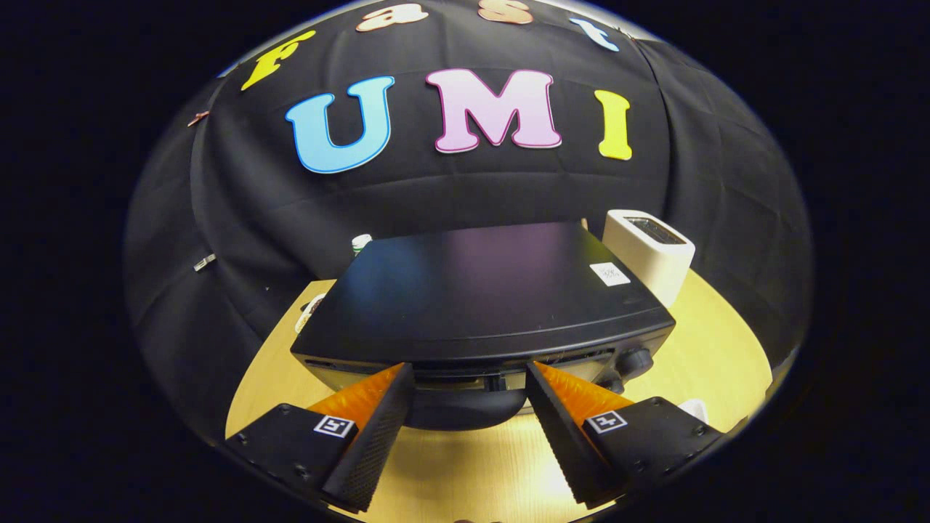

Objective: Open the toaster oven, put the food inside, and close the toaster oven door.

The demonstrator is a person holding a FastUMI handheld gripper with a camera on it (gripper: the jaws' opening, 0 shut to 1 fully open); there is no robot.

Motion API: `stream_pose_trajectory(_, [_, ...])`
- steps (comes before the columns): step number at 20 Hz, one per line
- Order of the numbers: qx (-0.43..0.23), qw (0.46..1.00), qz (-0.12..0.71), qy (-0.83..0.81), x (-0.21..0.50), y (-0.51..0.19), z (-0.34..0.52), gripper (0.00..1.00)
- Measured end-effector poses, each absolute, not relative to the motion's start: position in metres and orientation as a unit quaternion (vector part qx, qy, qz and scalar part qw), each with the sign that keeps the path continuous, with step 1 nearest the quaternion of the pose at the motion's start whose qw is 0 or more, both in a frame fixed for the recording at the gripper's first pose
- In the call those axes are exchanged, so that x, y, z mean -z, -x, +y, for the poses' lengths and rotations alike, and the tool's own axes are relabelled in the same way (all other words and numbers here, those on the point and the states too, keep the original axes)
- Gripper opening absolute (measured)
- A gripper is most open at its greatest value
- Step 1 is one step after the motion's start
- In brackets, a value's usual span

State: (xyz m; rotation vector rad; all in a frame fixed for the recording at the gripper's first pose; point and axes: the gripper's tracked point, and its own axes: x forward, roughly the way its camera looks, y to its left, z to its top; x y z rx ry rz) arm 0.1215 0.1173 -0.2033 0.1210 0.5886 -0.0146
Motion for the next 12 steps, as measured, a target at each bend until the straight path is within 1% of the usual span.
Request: stream_pose_trajectory(12, [-0.007, 0.95, 0.31, -0.03, 0.216, -0.06, 0.116, 0.99])
